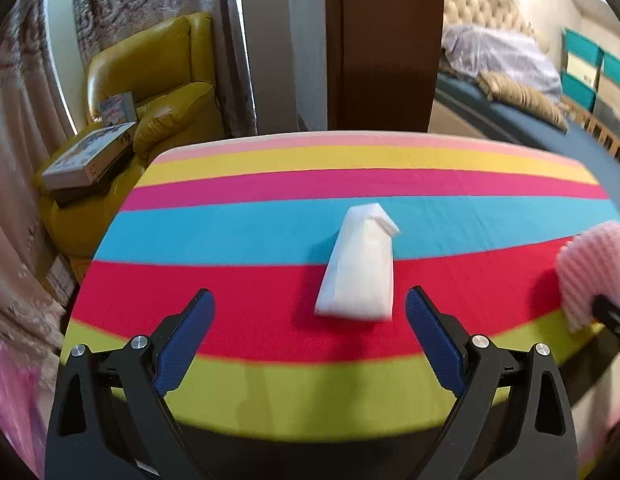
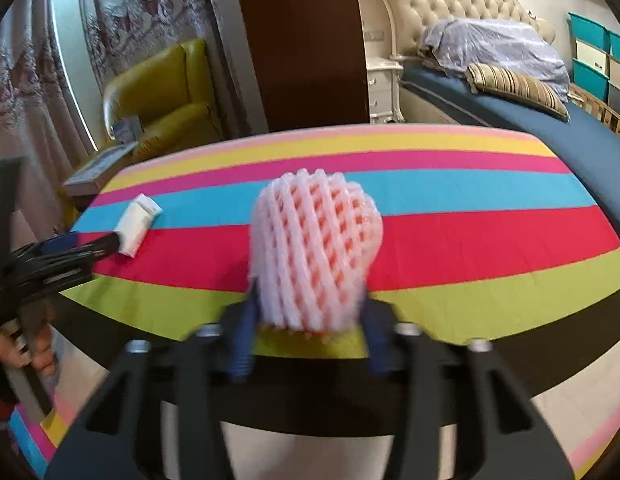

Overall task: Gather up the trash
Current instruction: 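Grasp the white tissue packet with the left gripper while the right grasps the pink net sleeve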

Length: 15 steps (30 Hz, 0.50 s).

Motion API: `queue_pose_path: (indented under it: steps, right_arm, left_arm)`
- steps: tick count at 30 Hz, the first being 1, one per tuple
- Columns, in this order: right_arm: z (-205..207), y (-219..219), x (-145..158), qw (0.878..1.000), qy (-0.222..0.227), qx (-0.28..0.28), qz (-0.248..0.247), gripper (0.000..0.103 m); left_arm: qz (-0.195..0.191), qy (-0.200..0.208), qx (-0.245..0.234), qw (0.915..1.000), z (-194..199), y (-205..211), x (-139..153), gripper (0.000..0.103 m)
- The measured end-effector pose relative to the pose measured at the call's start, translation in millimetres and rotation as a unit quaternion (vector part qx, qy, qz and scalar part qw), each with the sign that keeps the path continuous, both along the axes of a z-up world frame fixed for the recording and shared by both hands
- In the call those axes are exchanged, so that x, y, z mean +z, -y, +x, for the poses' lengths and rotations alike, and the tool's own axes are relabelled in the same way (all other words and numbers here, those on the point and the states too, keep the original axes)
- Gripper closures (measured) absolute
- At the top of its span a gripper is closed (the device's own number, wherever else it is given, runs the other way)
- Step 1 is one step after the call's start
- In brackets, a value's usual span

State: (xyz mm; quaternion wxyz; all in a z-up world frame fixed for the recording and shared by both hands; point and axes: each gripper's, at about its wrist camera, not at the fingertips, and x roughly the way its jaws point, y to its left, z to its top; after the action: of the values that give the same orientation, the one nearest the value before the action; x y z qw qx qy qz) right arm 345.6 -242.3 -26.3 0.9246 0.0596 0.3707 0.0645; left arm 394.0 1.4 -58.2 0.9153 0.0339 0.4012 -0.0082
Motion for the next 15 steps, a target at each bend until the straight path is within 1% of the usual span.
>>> queue_pose_path:
  steps: [1, 3, 5, 6, 7, 8, 9, 10, 11, 13, 15]
  right_arm:
    - [-2, 0, 1, 1.0, 0.005, -0.001, 0.0, 0.072]
    - [-3, 2, 1, 1.0, 0.007, -0.001, 0.003, 0.073]
    - [-2, 3, 1, 1.0, 0.003, -0.002, 0.008, 0.073]
    - [-2, 5, 1, 1.0, 0.003, -0.002, 0.011, 0.073]
    - [-3, 7, 0, 1.0, 0.001, -0.003, 0.014, 0.073]
    - [-3, 8, 0, 1.0, 0.001, -0.004, 0.017, 0.073]
    - [-4, 8, 0, 1.0, 0.001, -0.004, 0.018, 0.073]
    - [-4, 9, 0, 1.0, 0.002, -0.004, 0.02, 0.073]
    - [-5, 9, 0, 1.0, 0.002, -0.004, 0.021, 0.073]
    - [-5, 11, -1, 1.0, 0.001, -0.003, 0.021, 0.073]
    - [-5, 10, -1, 1.0, 0.0, -0.002, 0.02, 0.073]
  left_arm:
    - [0.0, -0.007, -0.004, 1.0, 7, 4, -2, 0.014]
    - [-0.002, -0.017, -0.008, 0.9998, 19, 10, -4, 0.014]
    - [0.008, -0.023, -0.011, 0.9996, 30, 17, -8, 0.014]
    - [0.016, -0.027, -0.012, 0.9994, 33, 19, -11, 0.015]
    - [0.024, -0.034, -0.015, 0.999, 37, 21, -15, 0.02]
    - [0.012, -0.033, -0.019, 0.9992, 38, 20, -14, 0.026]
    - [-0.005, -0.035, -0.025, 0.9991, 38, 18, -13, 0.043]
    - [-0.033, -0.037, -0.036, 0.9981, 36, 15, -10, 0.062]
    - [-0.027, -0.034, -0.032, 0.9985, 34, 12, -8, 0.067]
    - [-0.013, -0.024, -0.035, 0.999, 24, 12, -4, 0.067]
    - [-0.01, -0.012, -0.04, 0.9991, 8, 9, -3, 0.067]
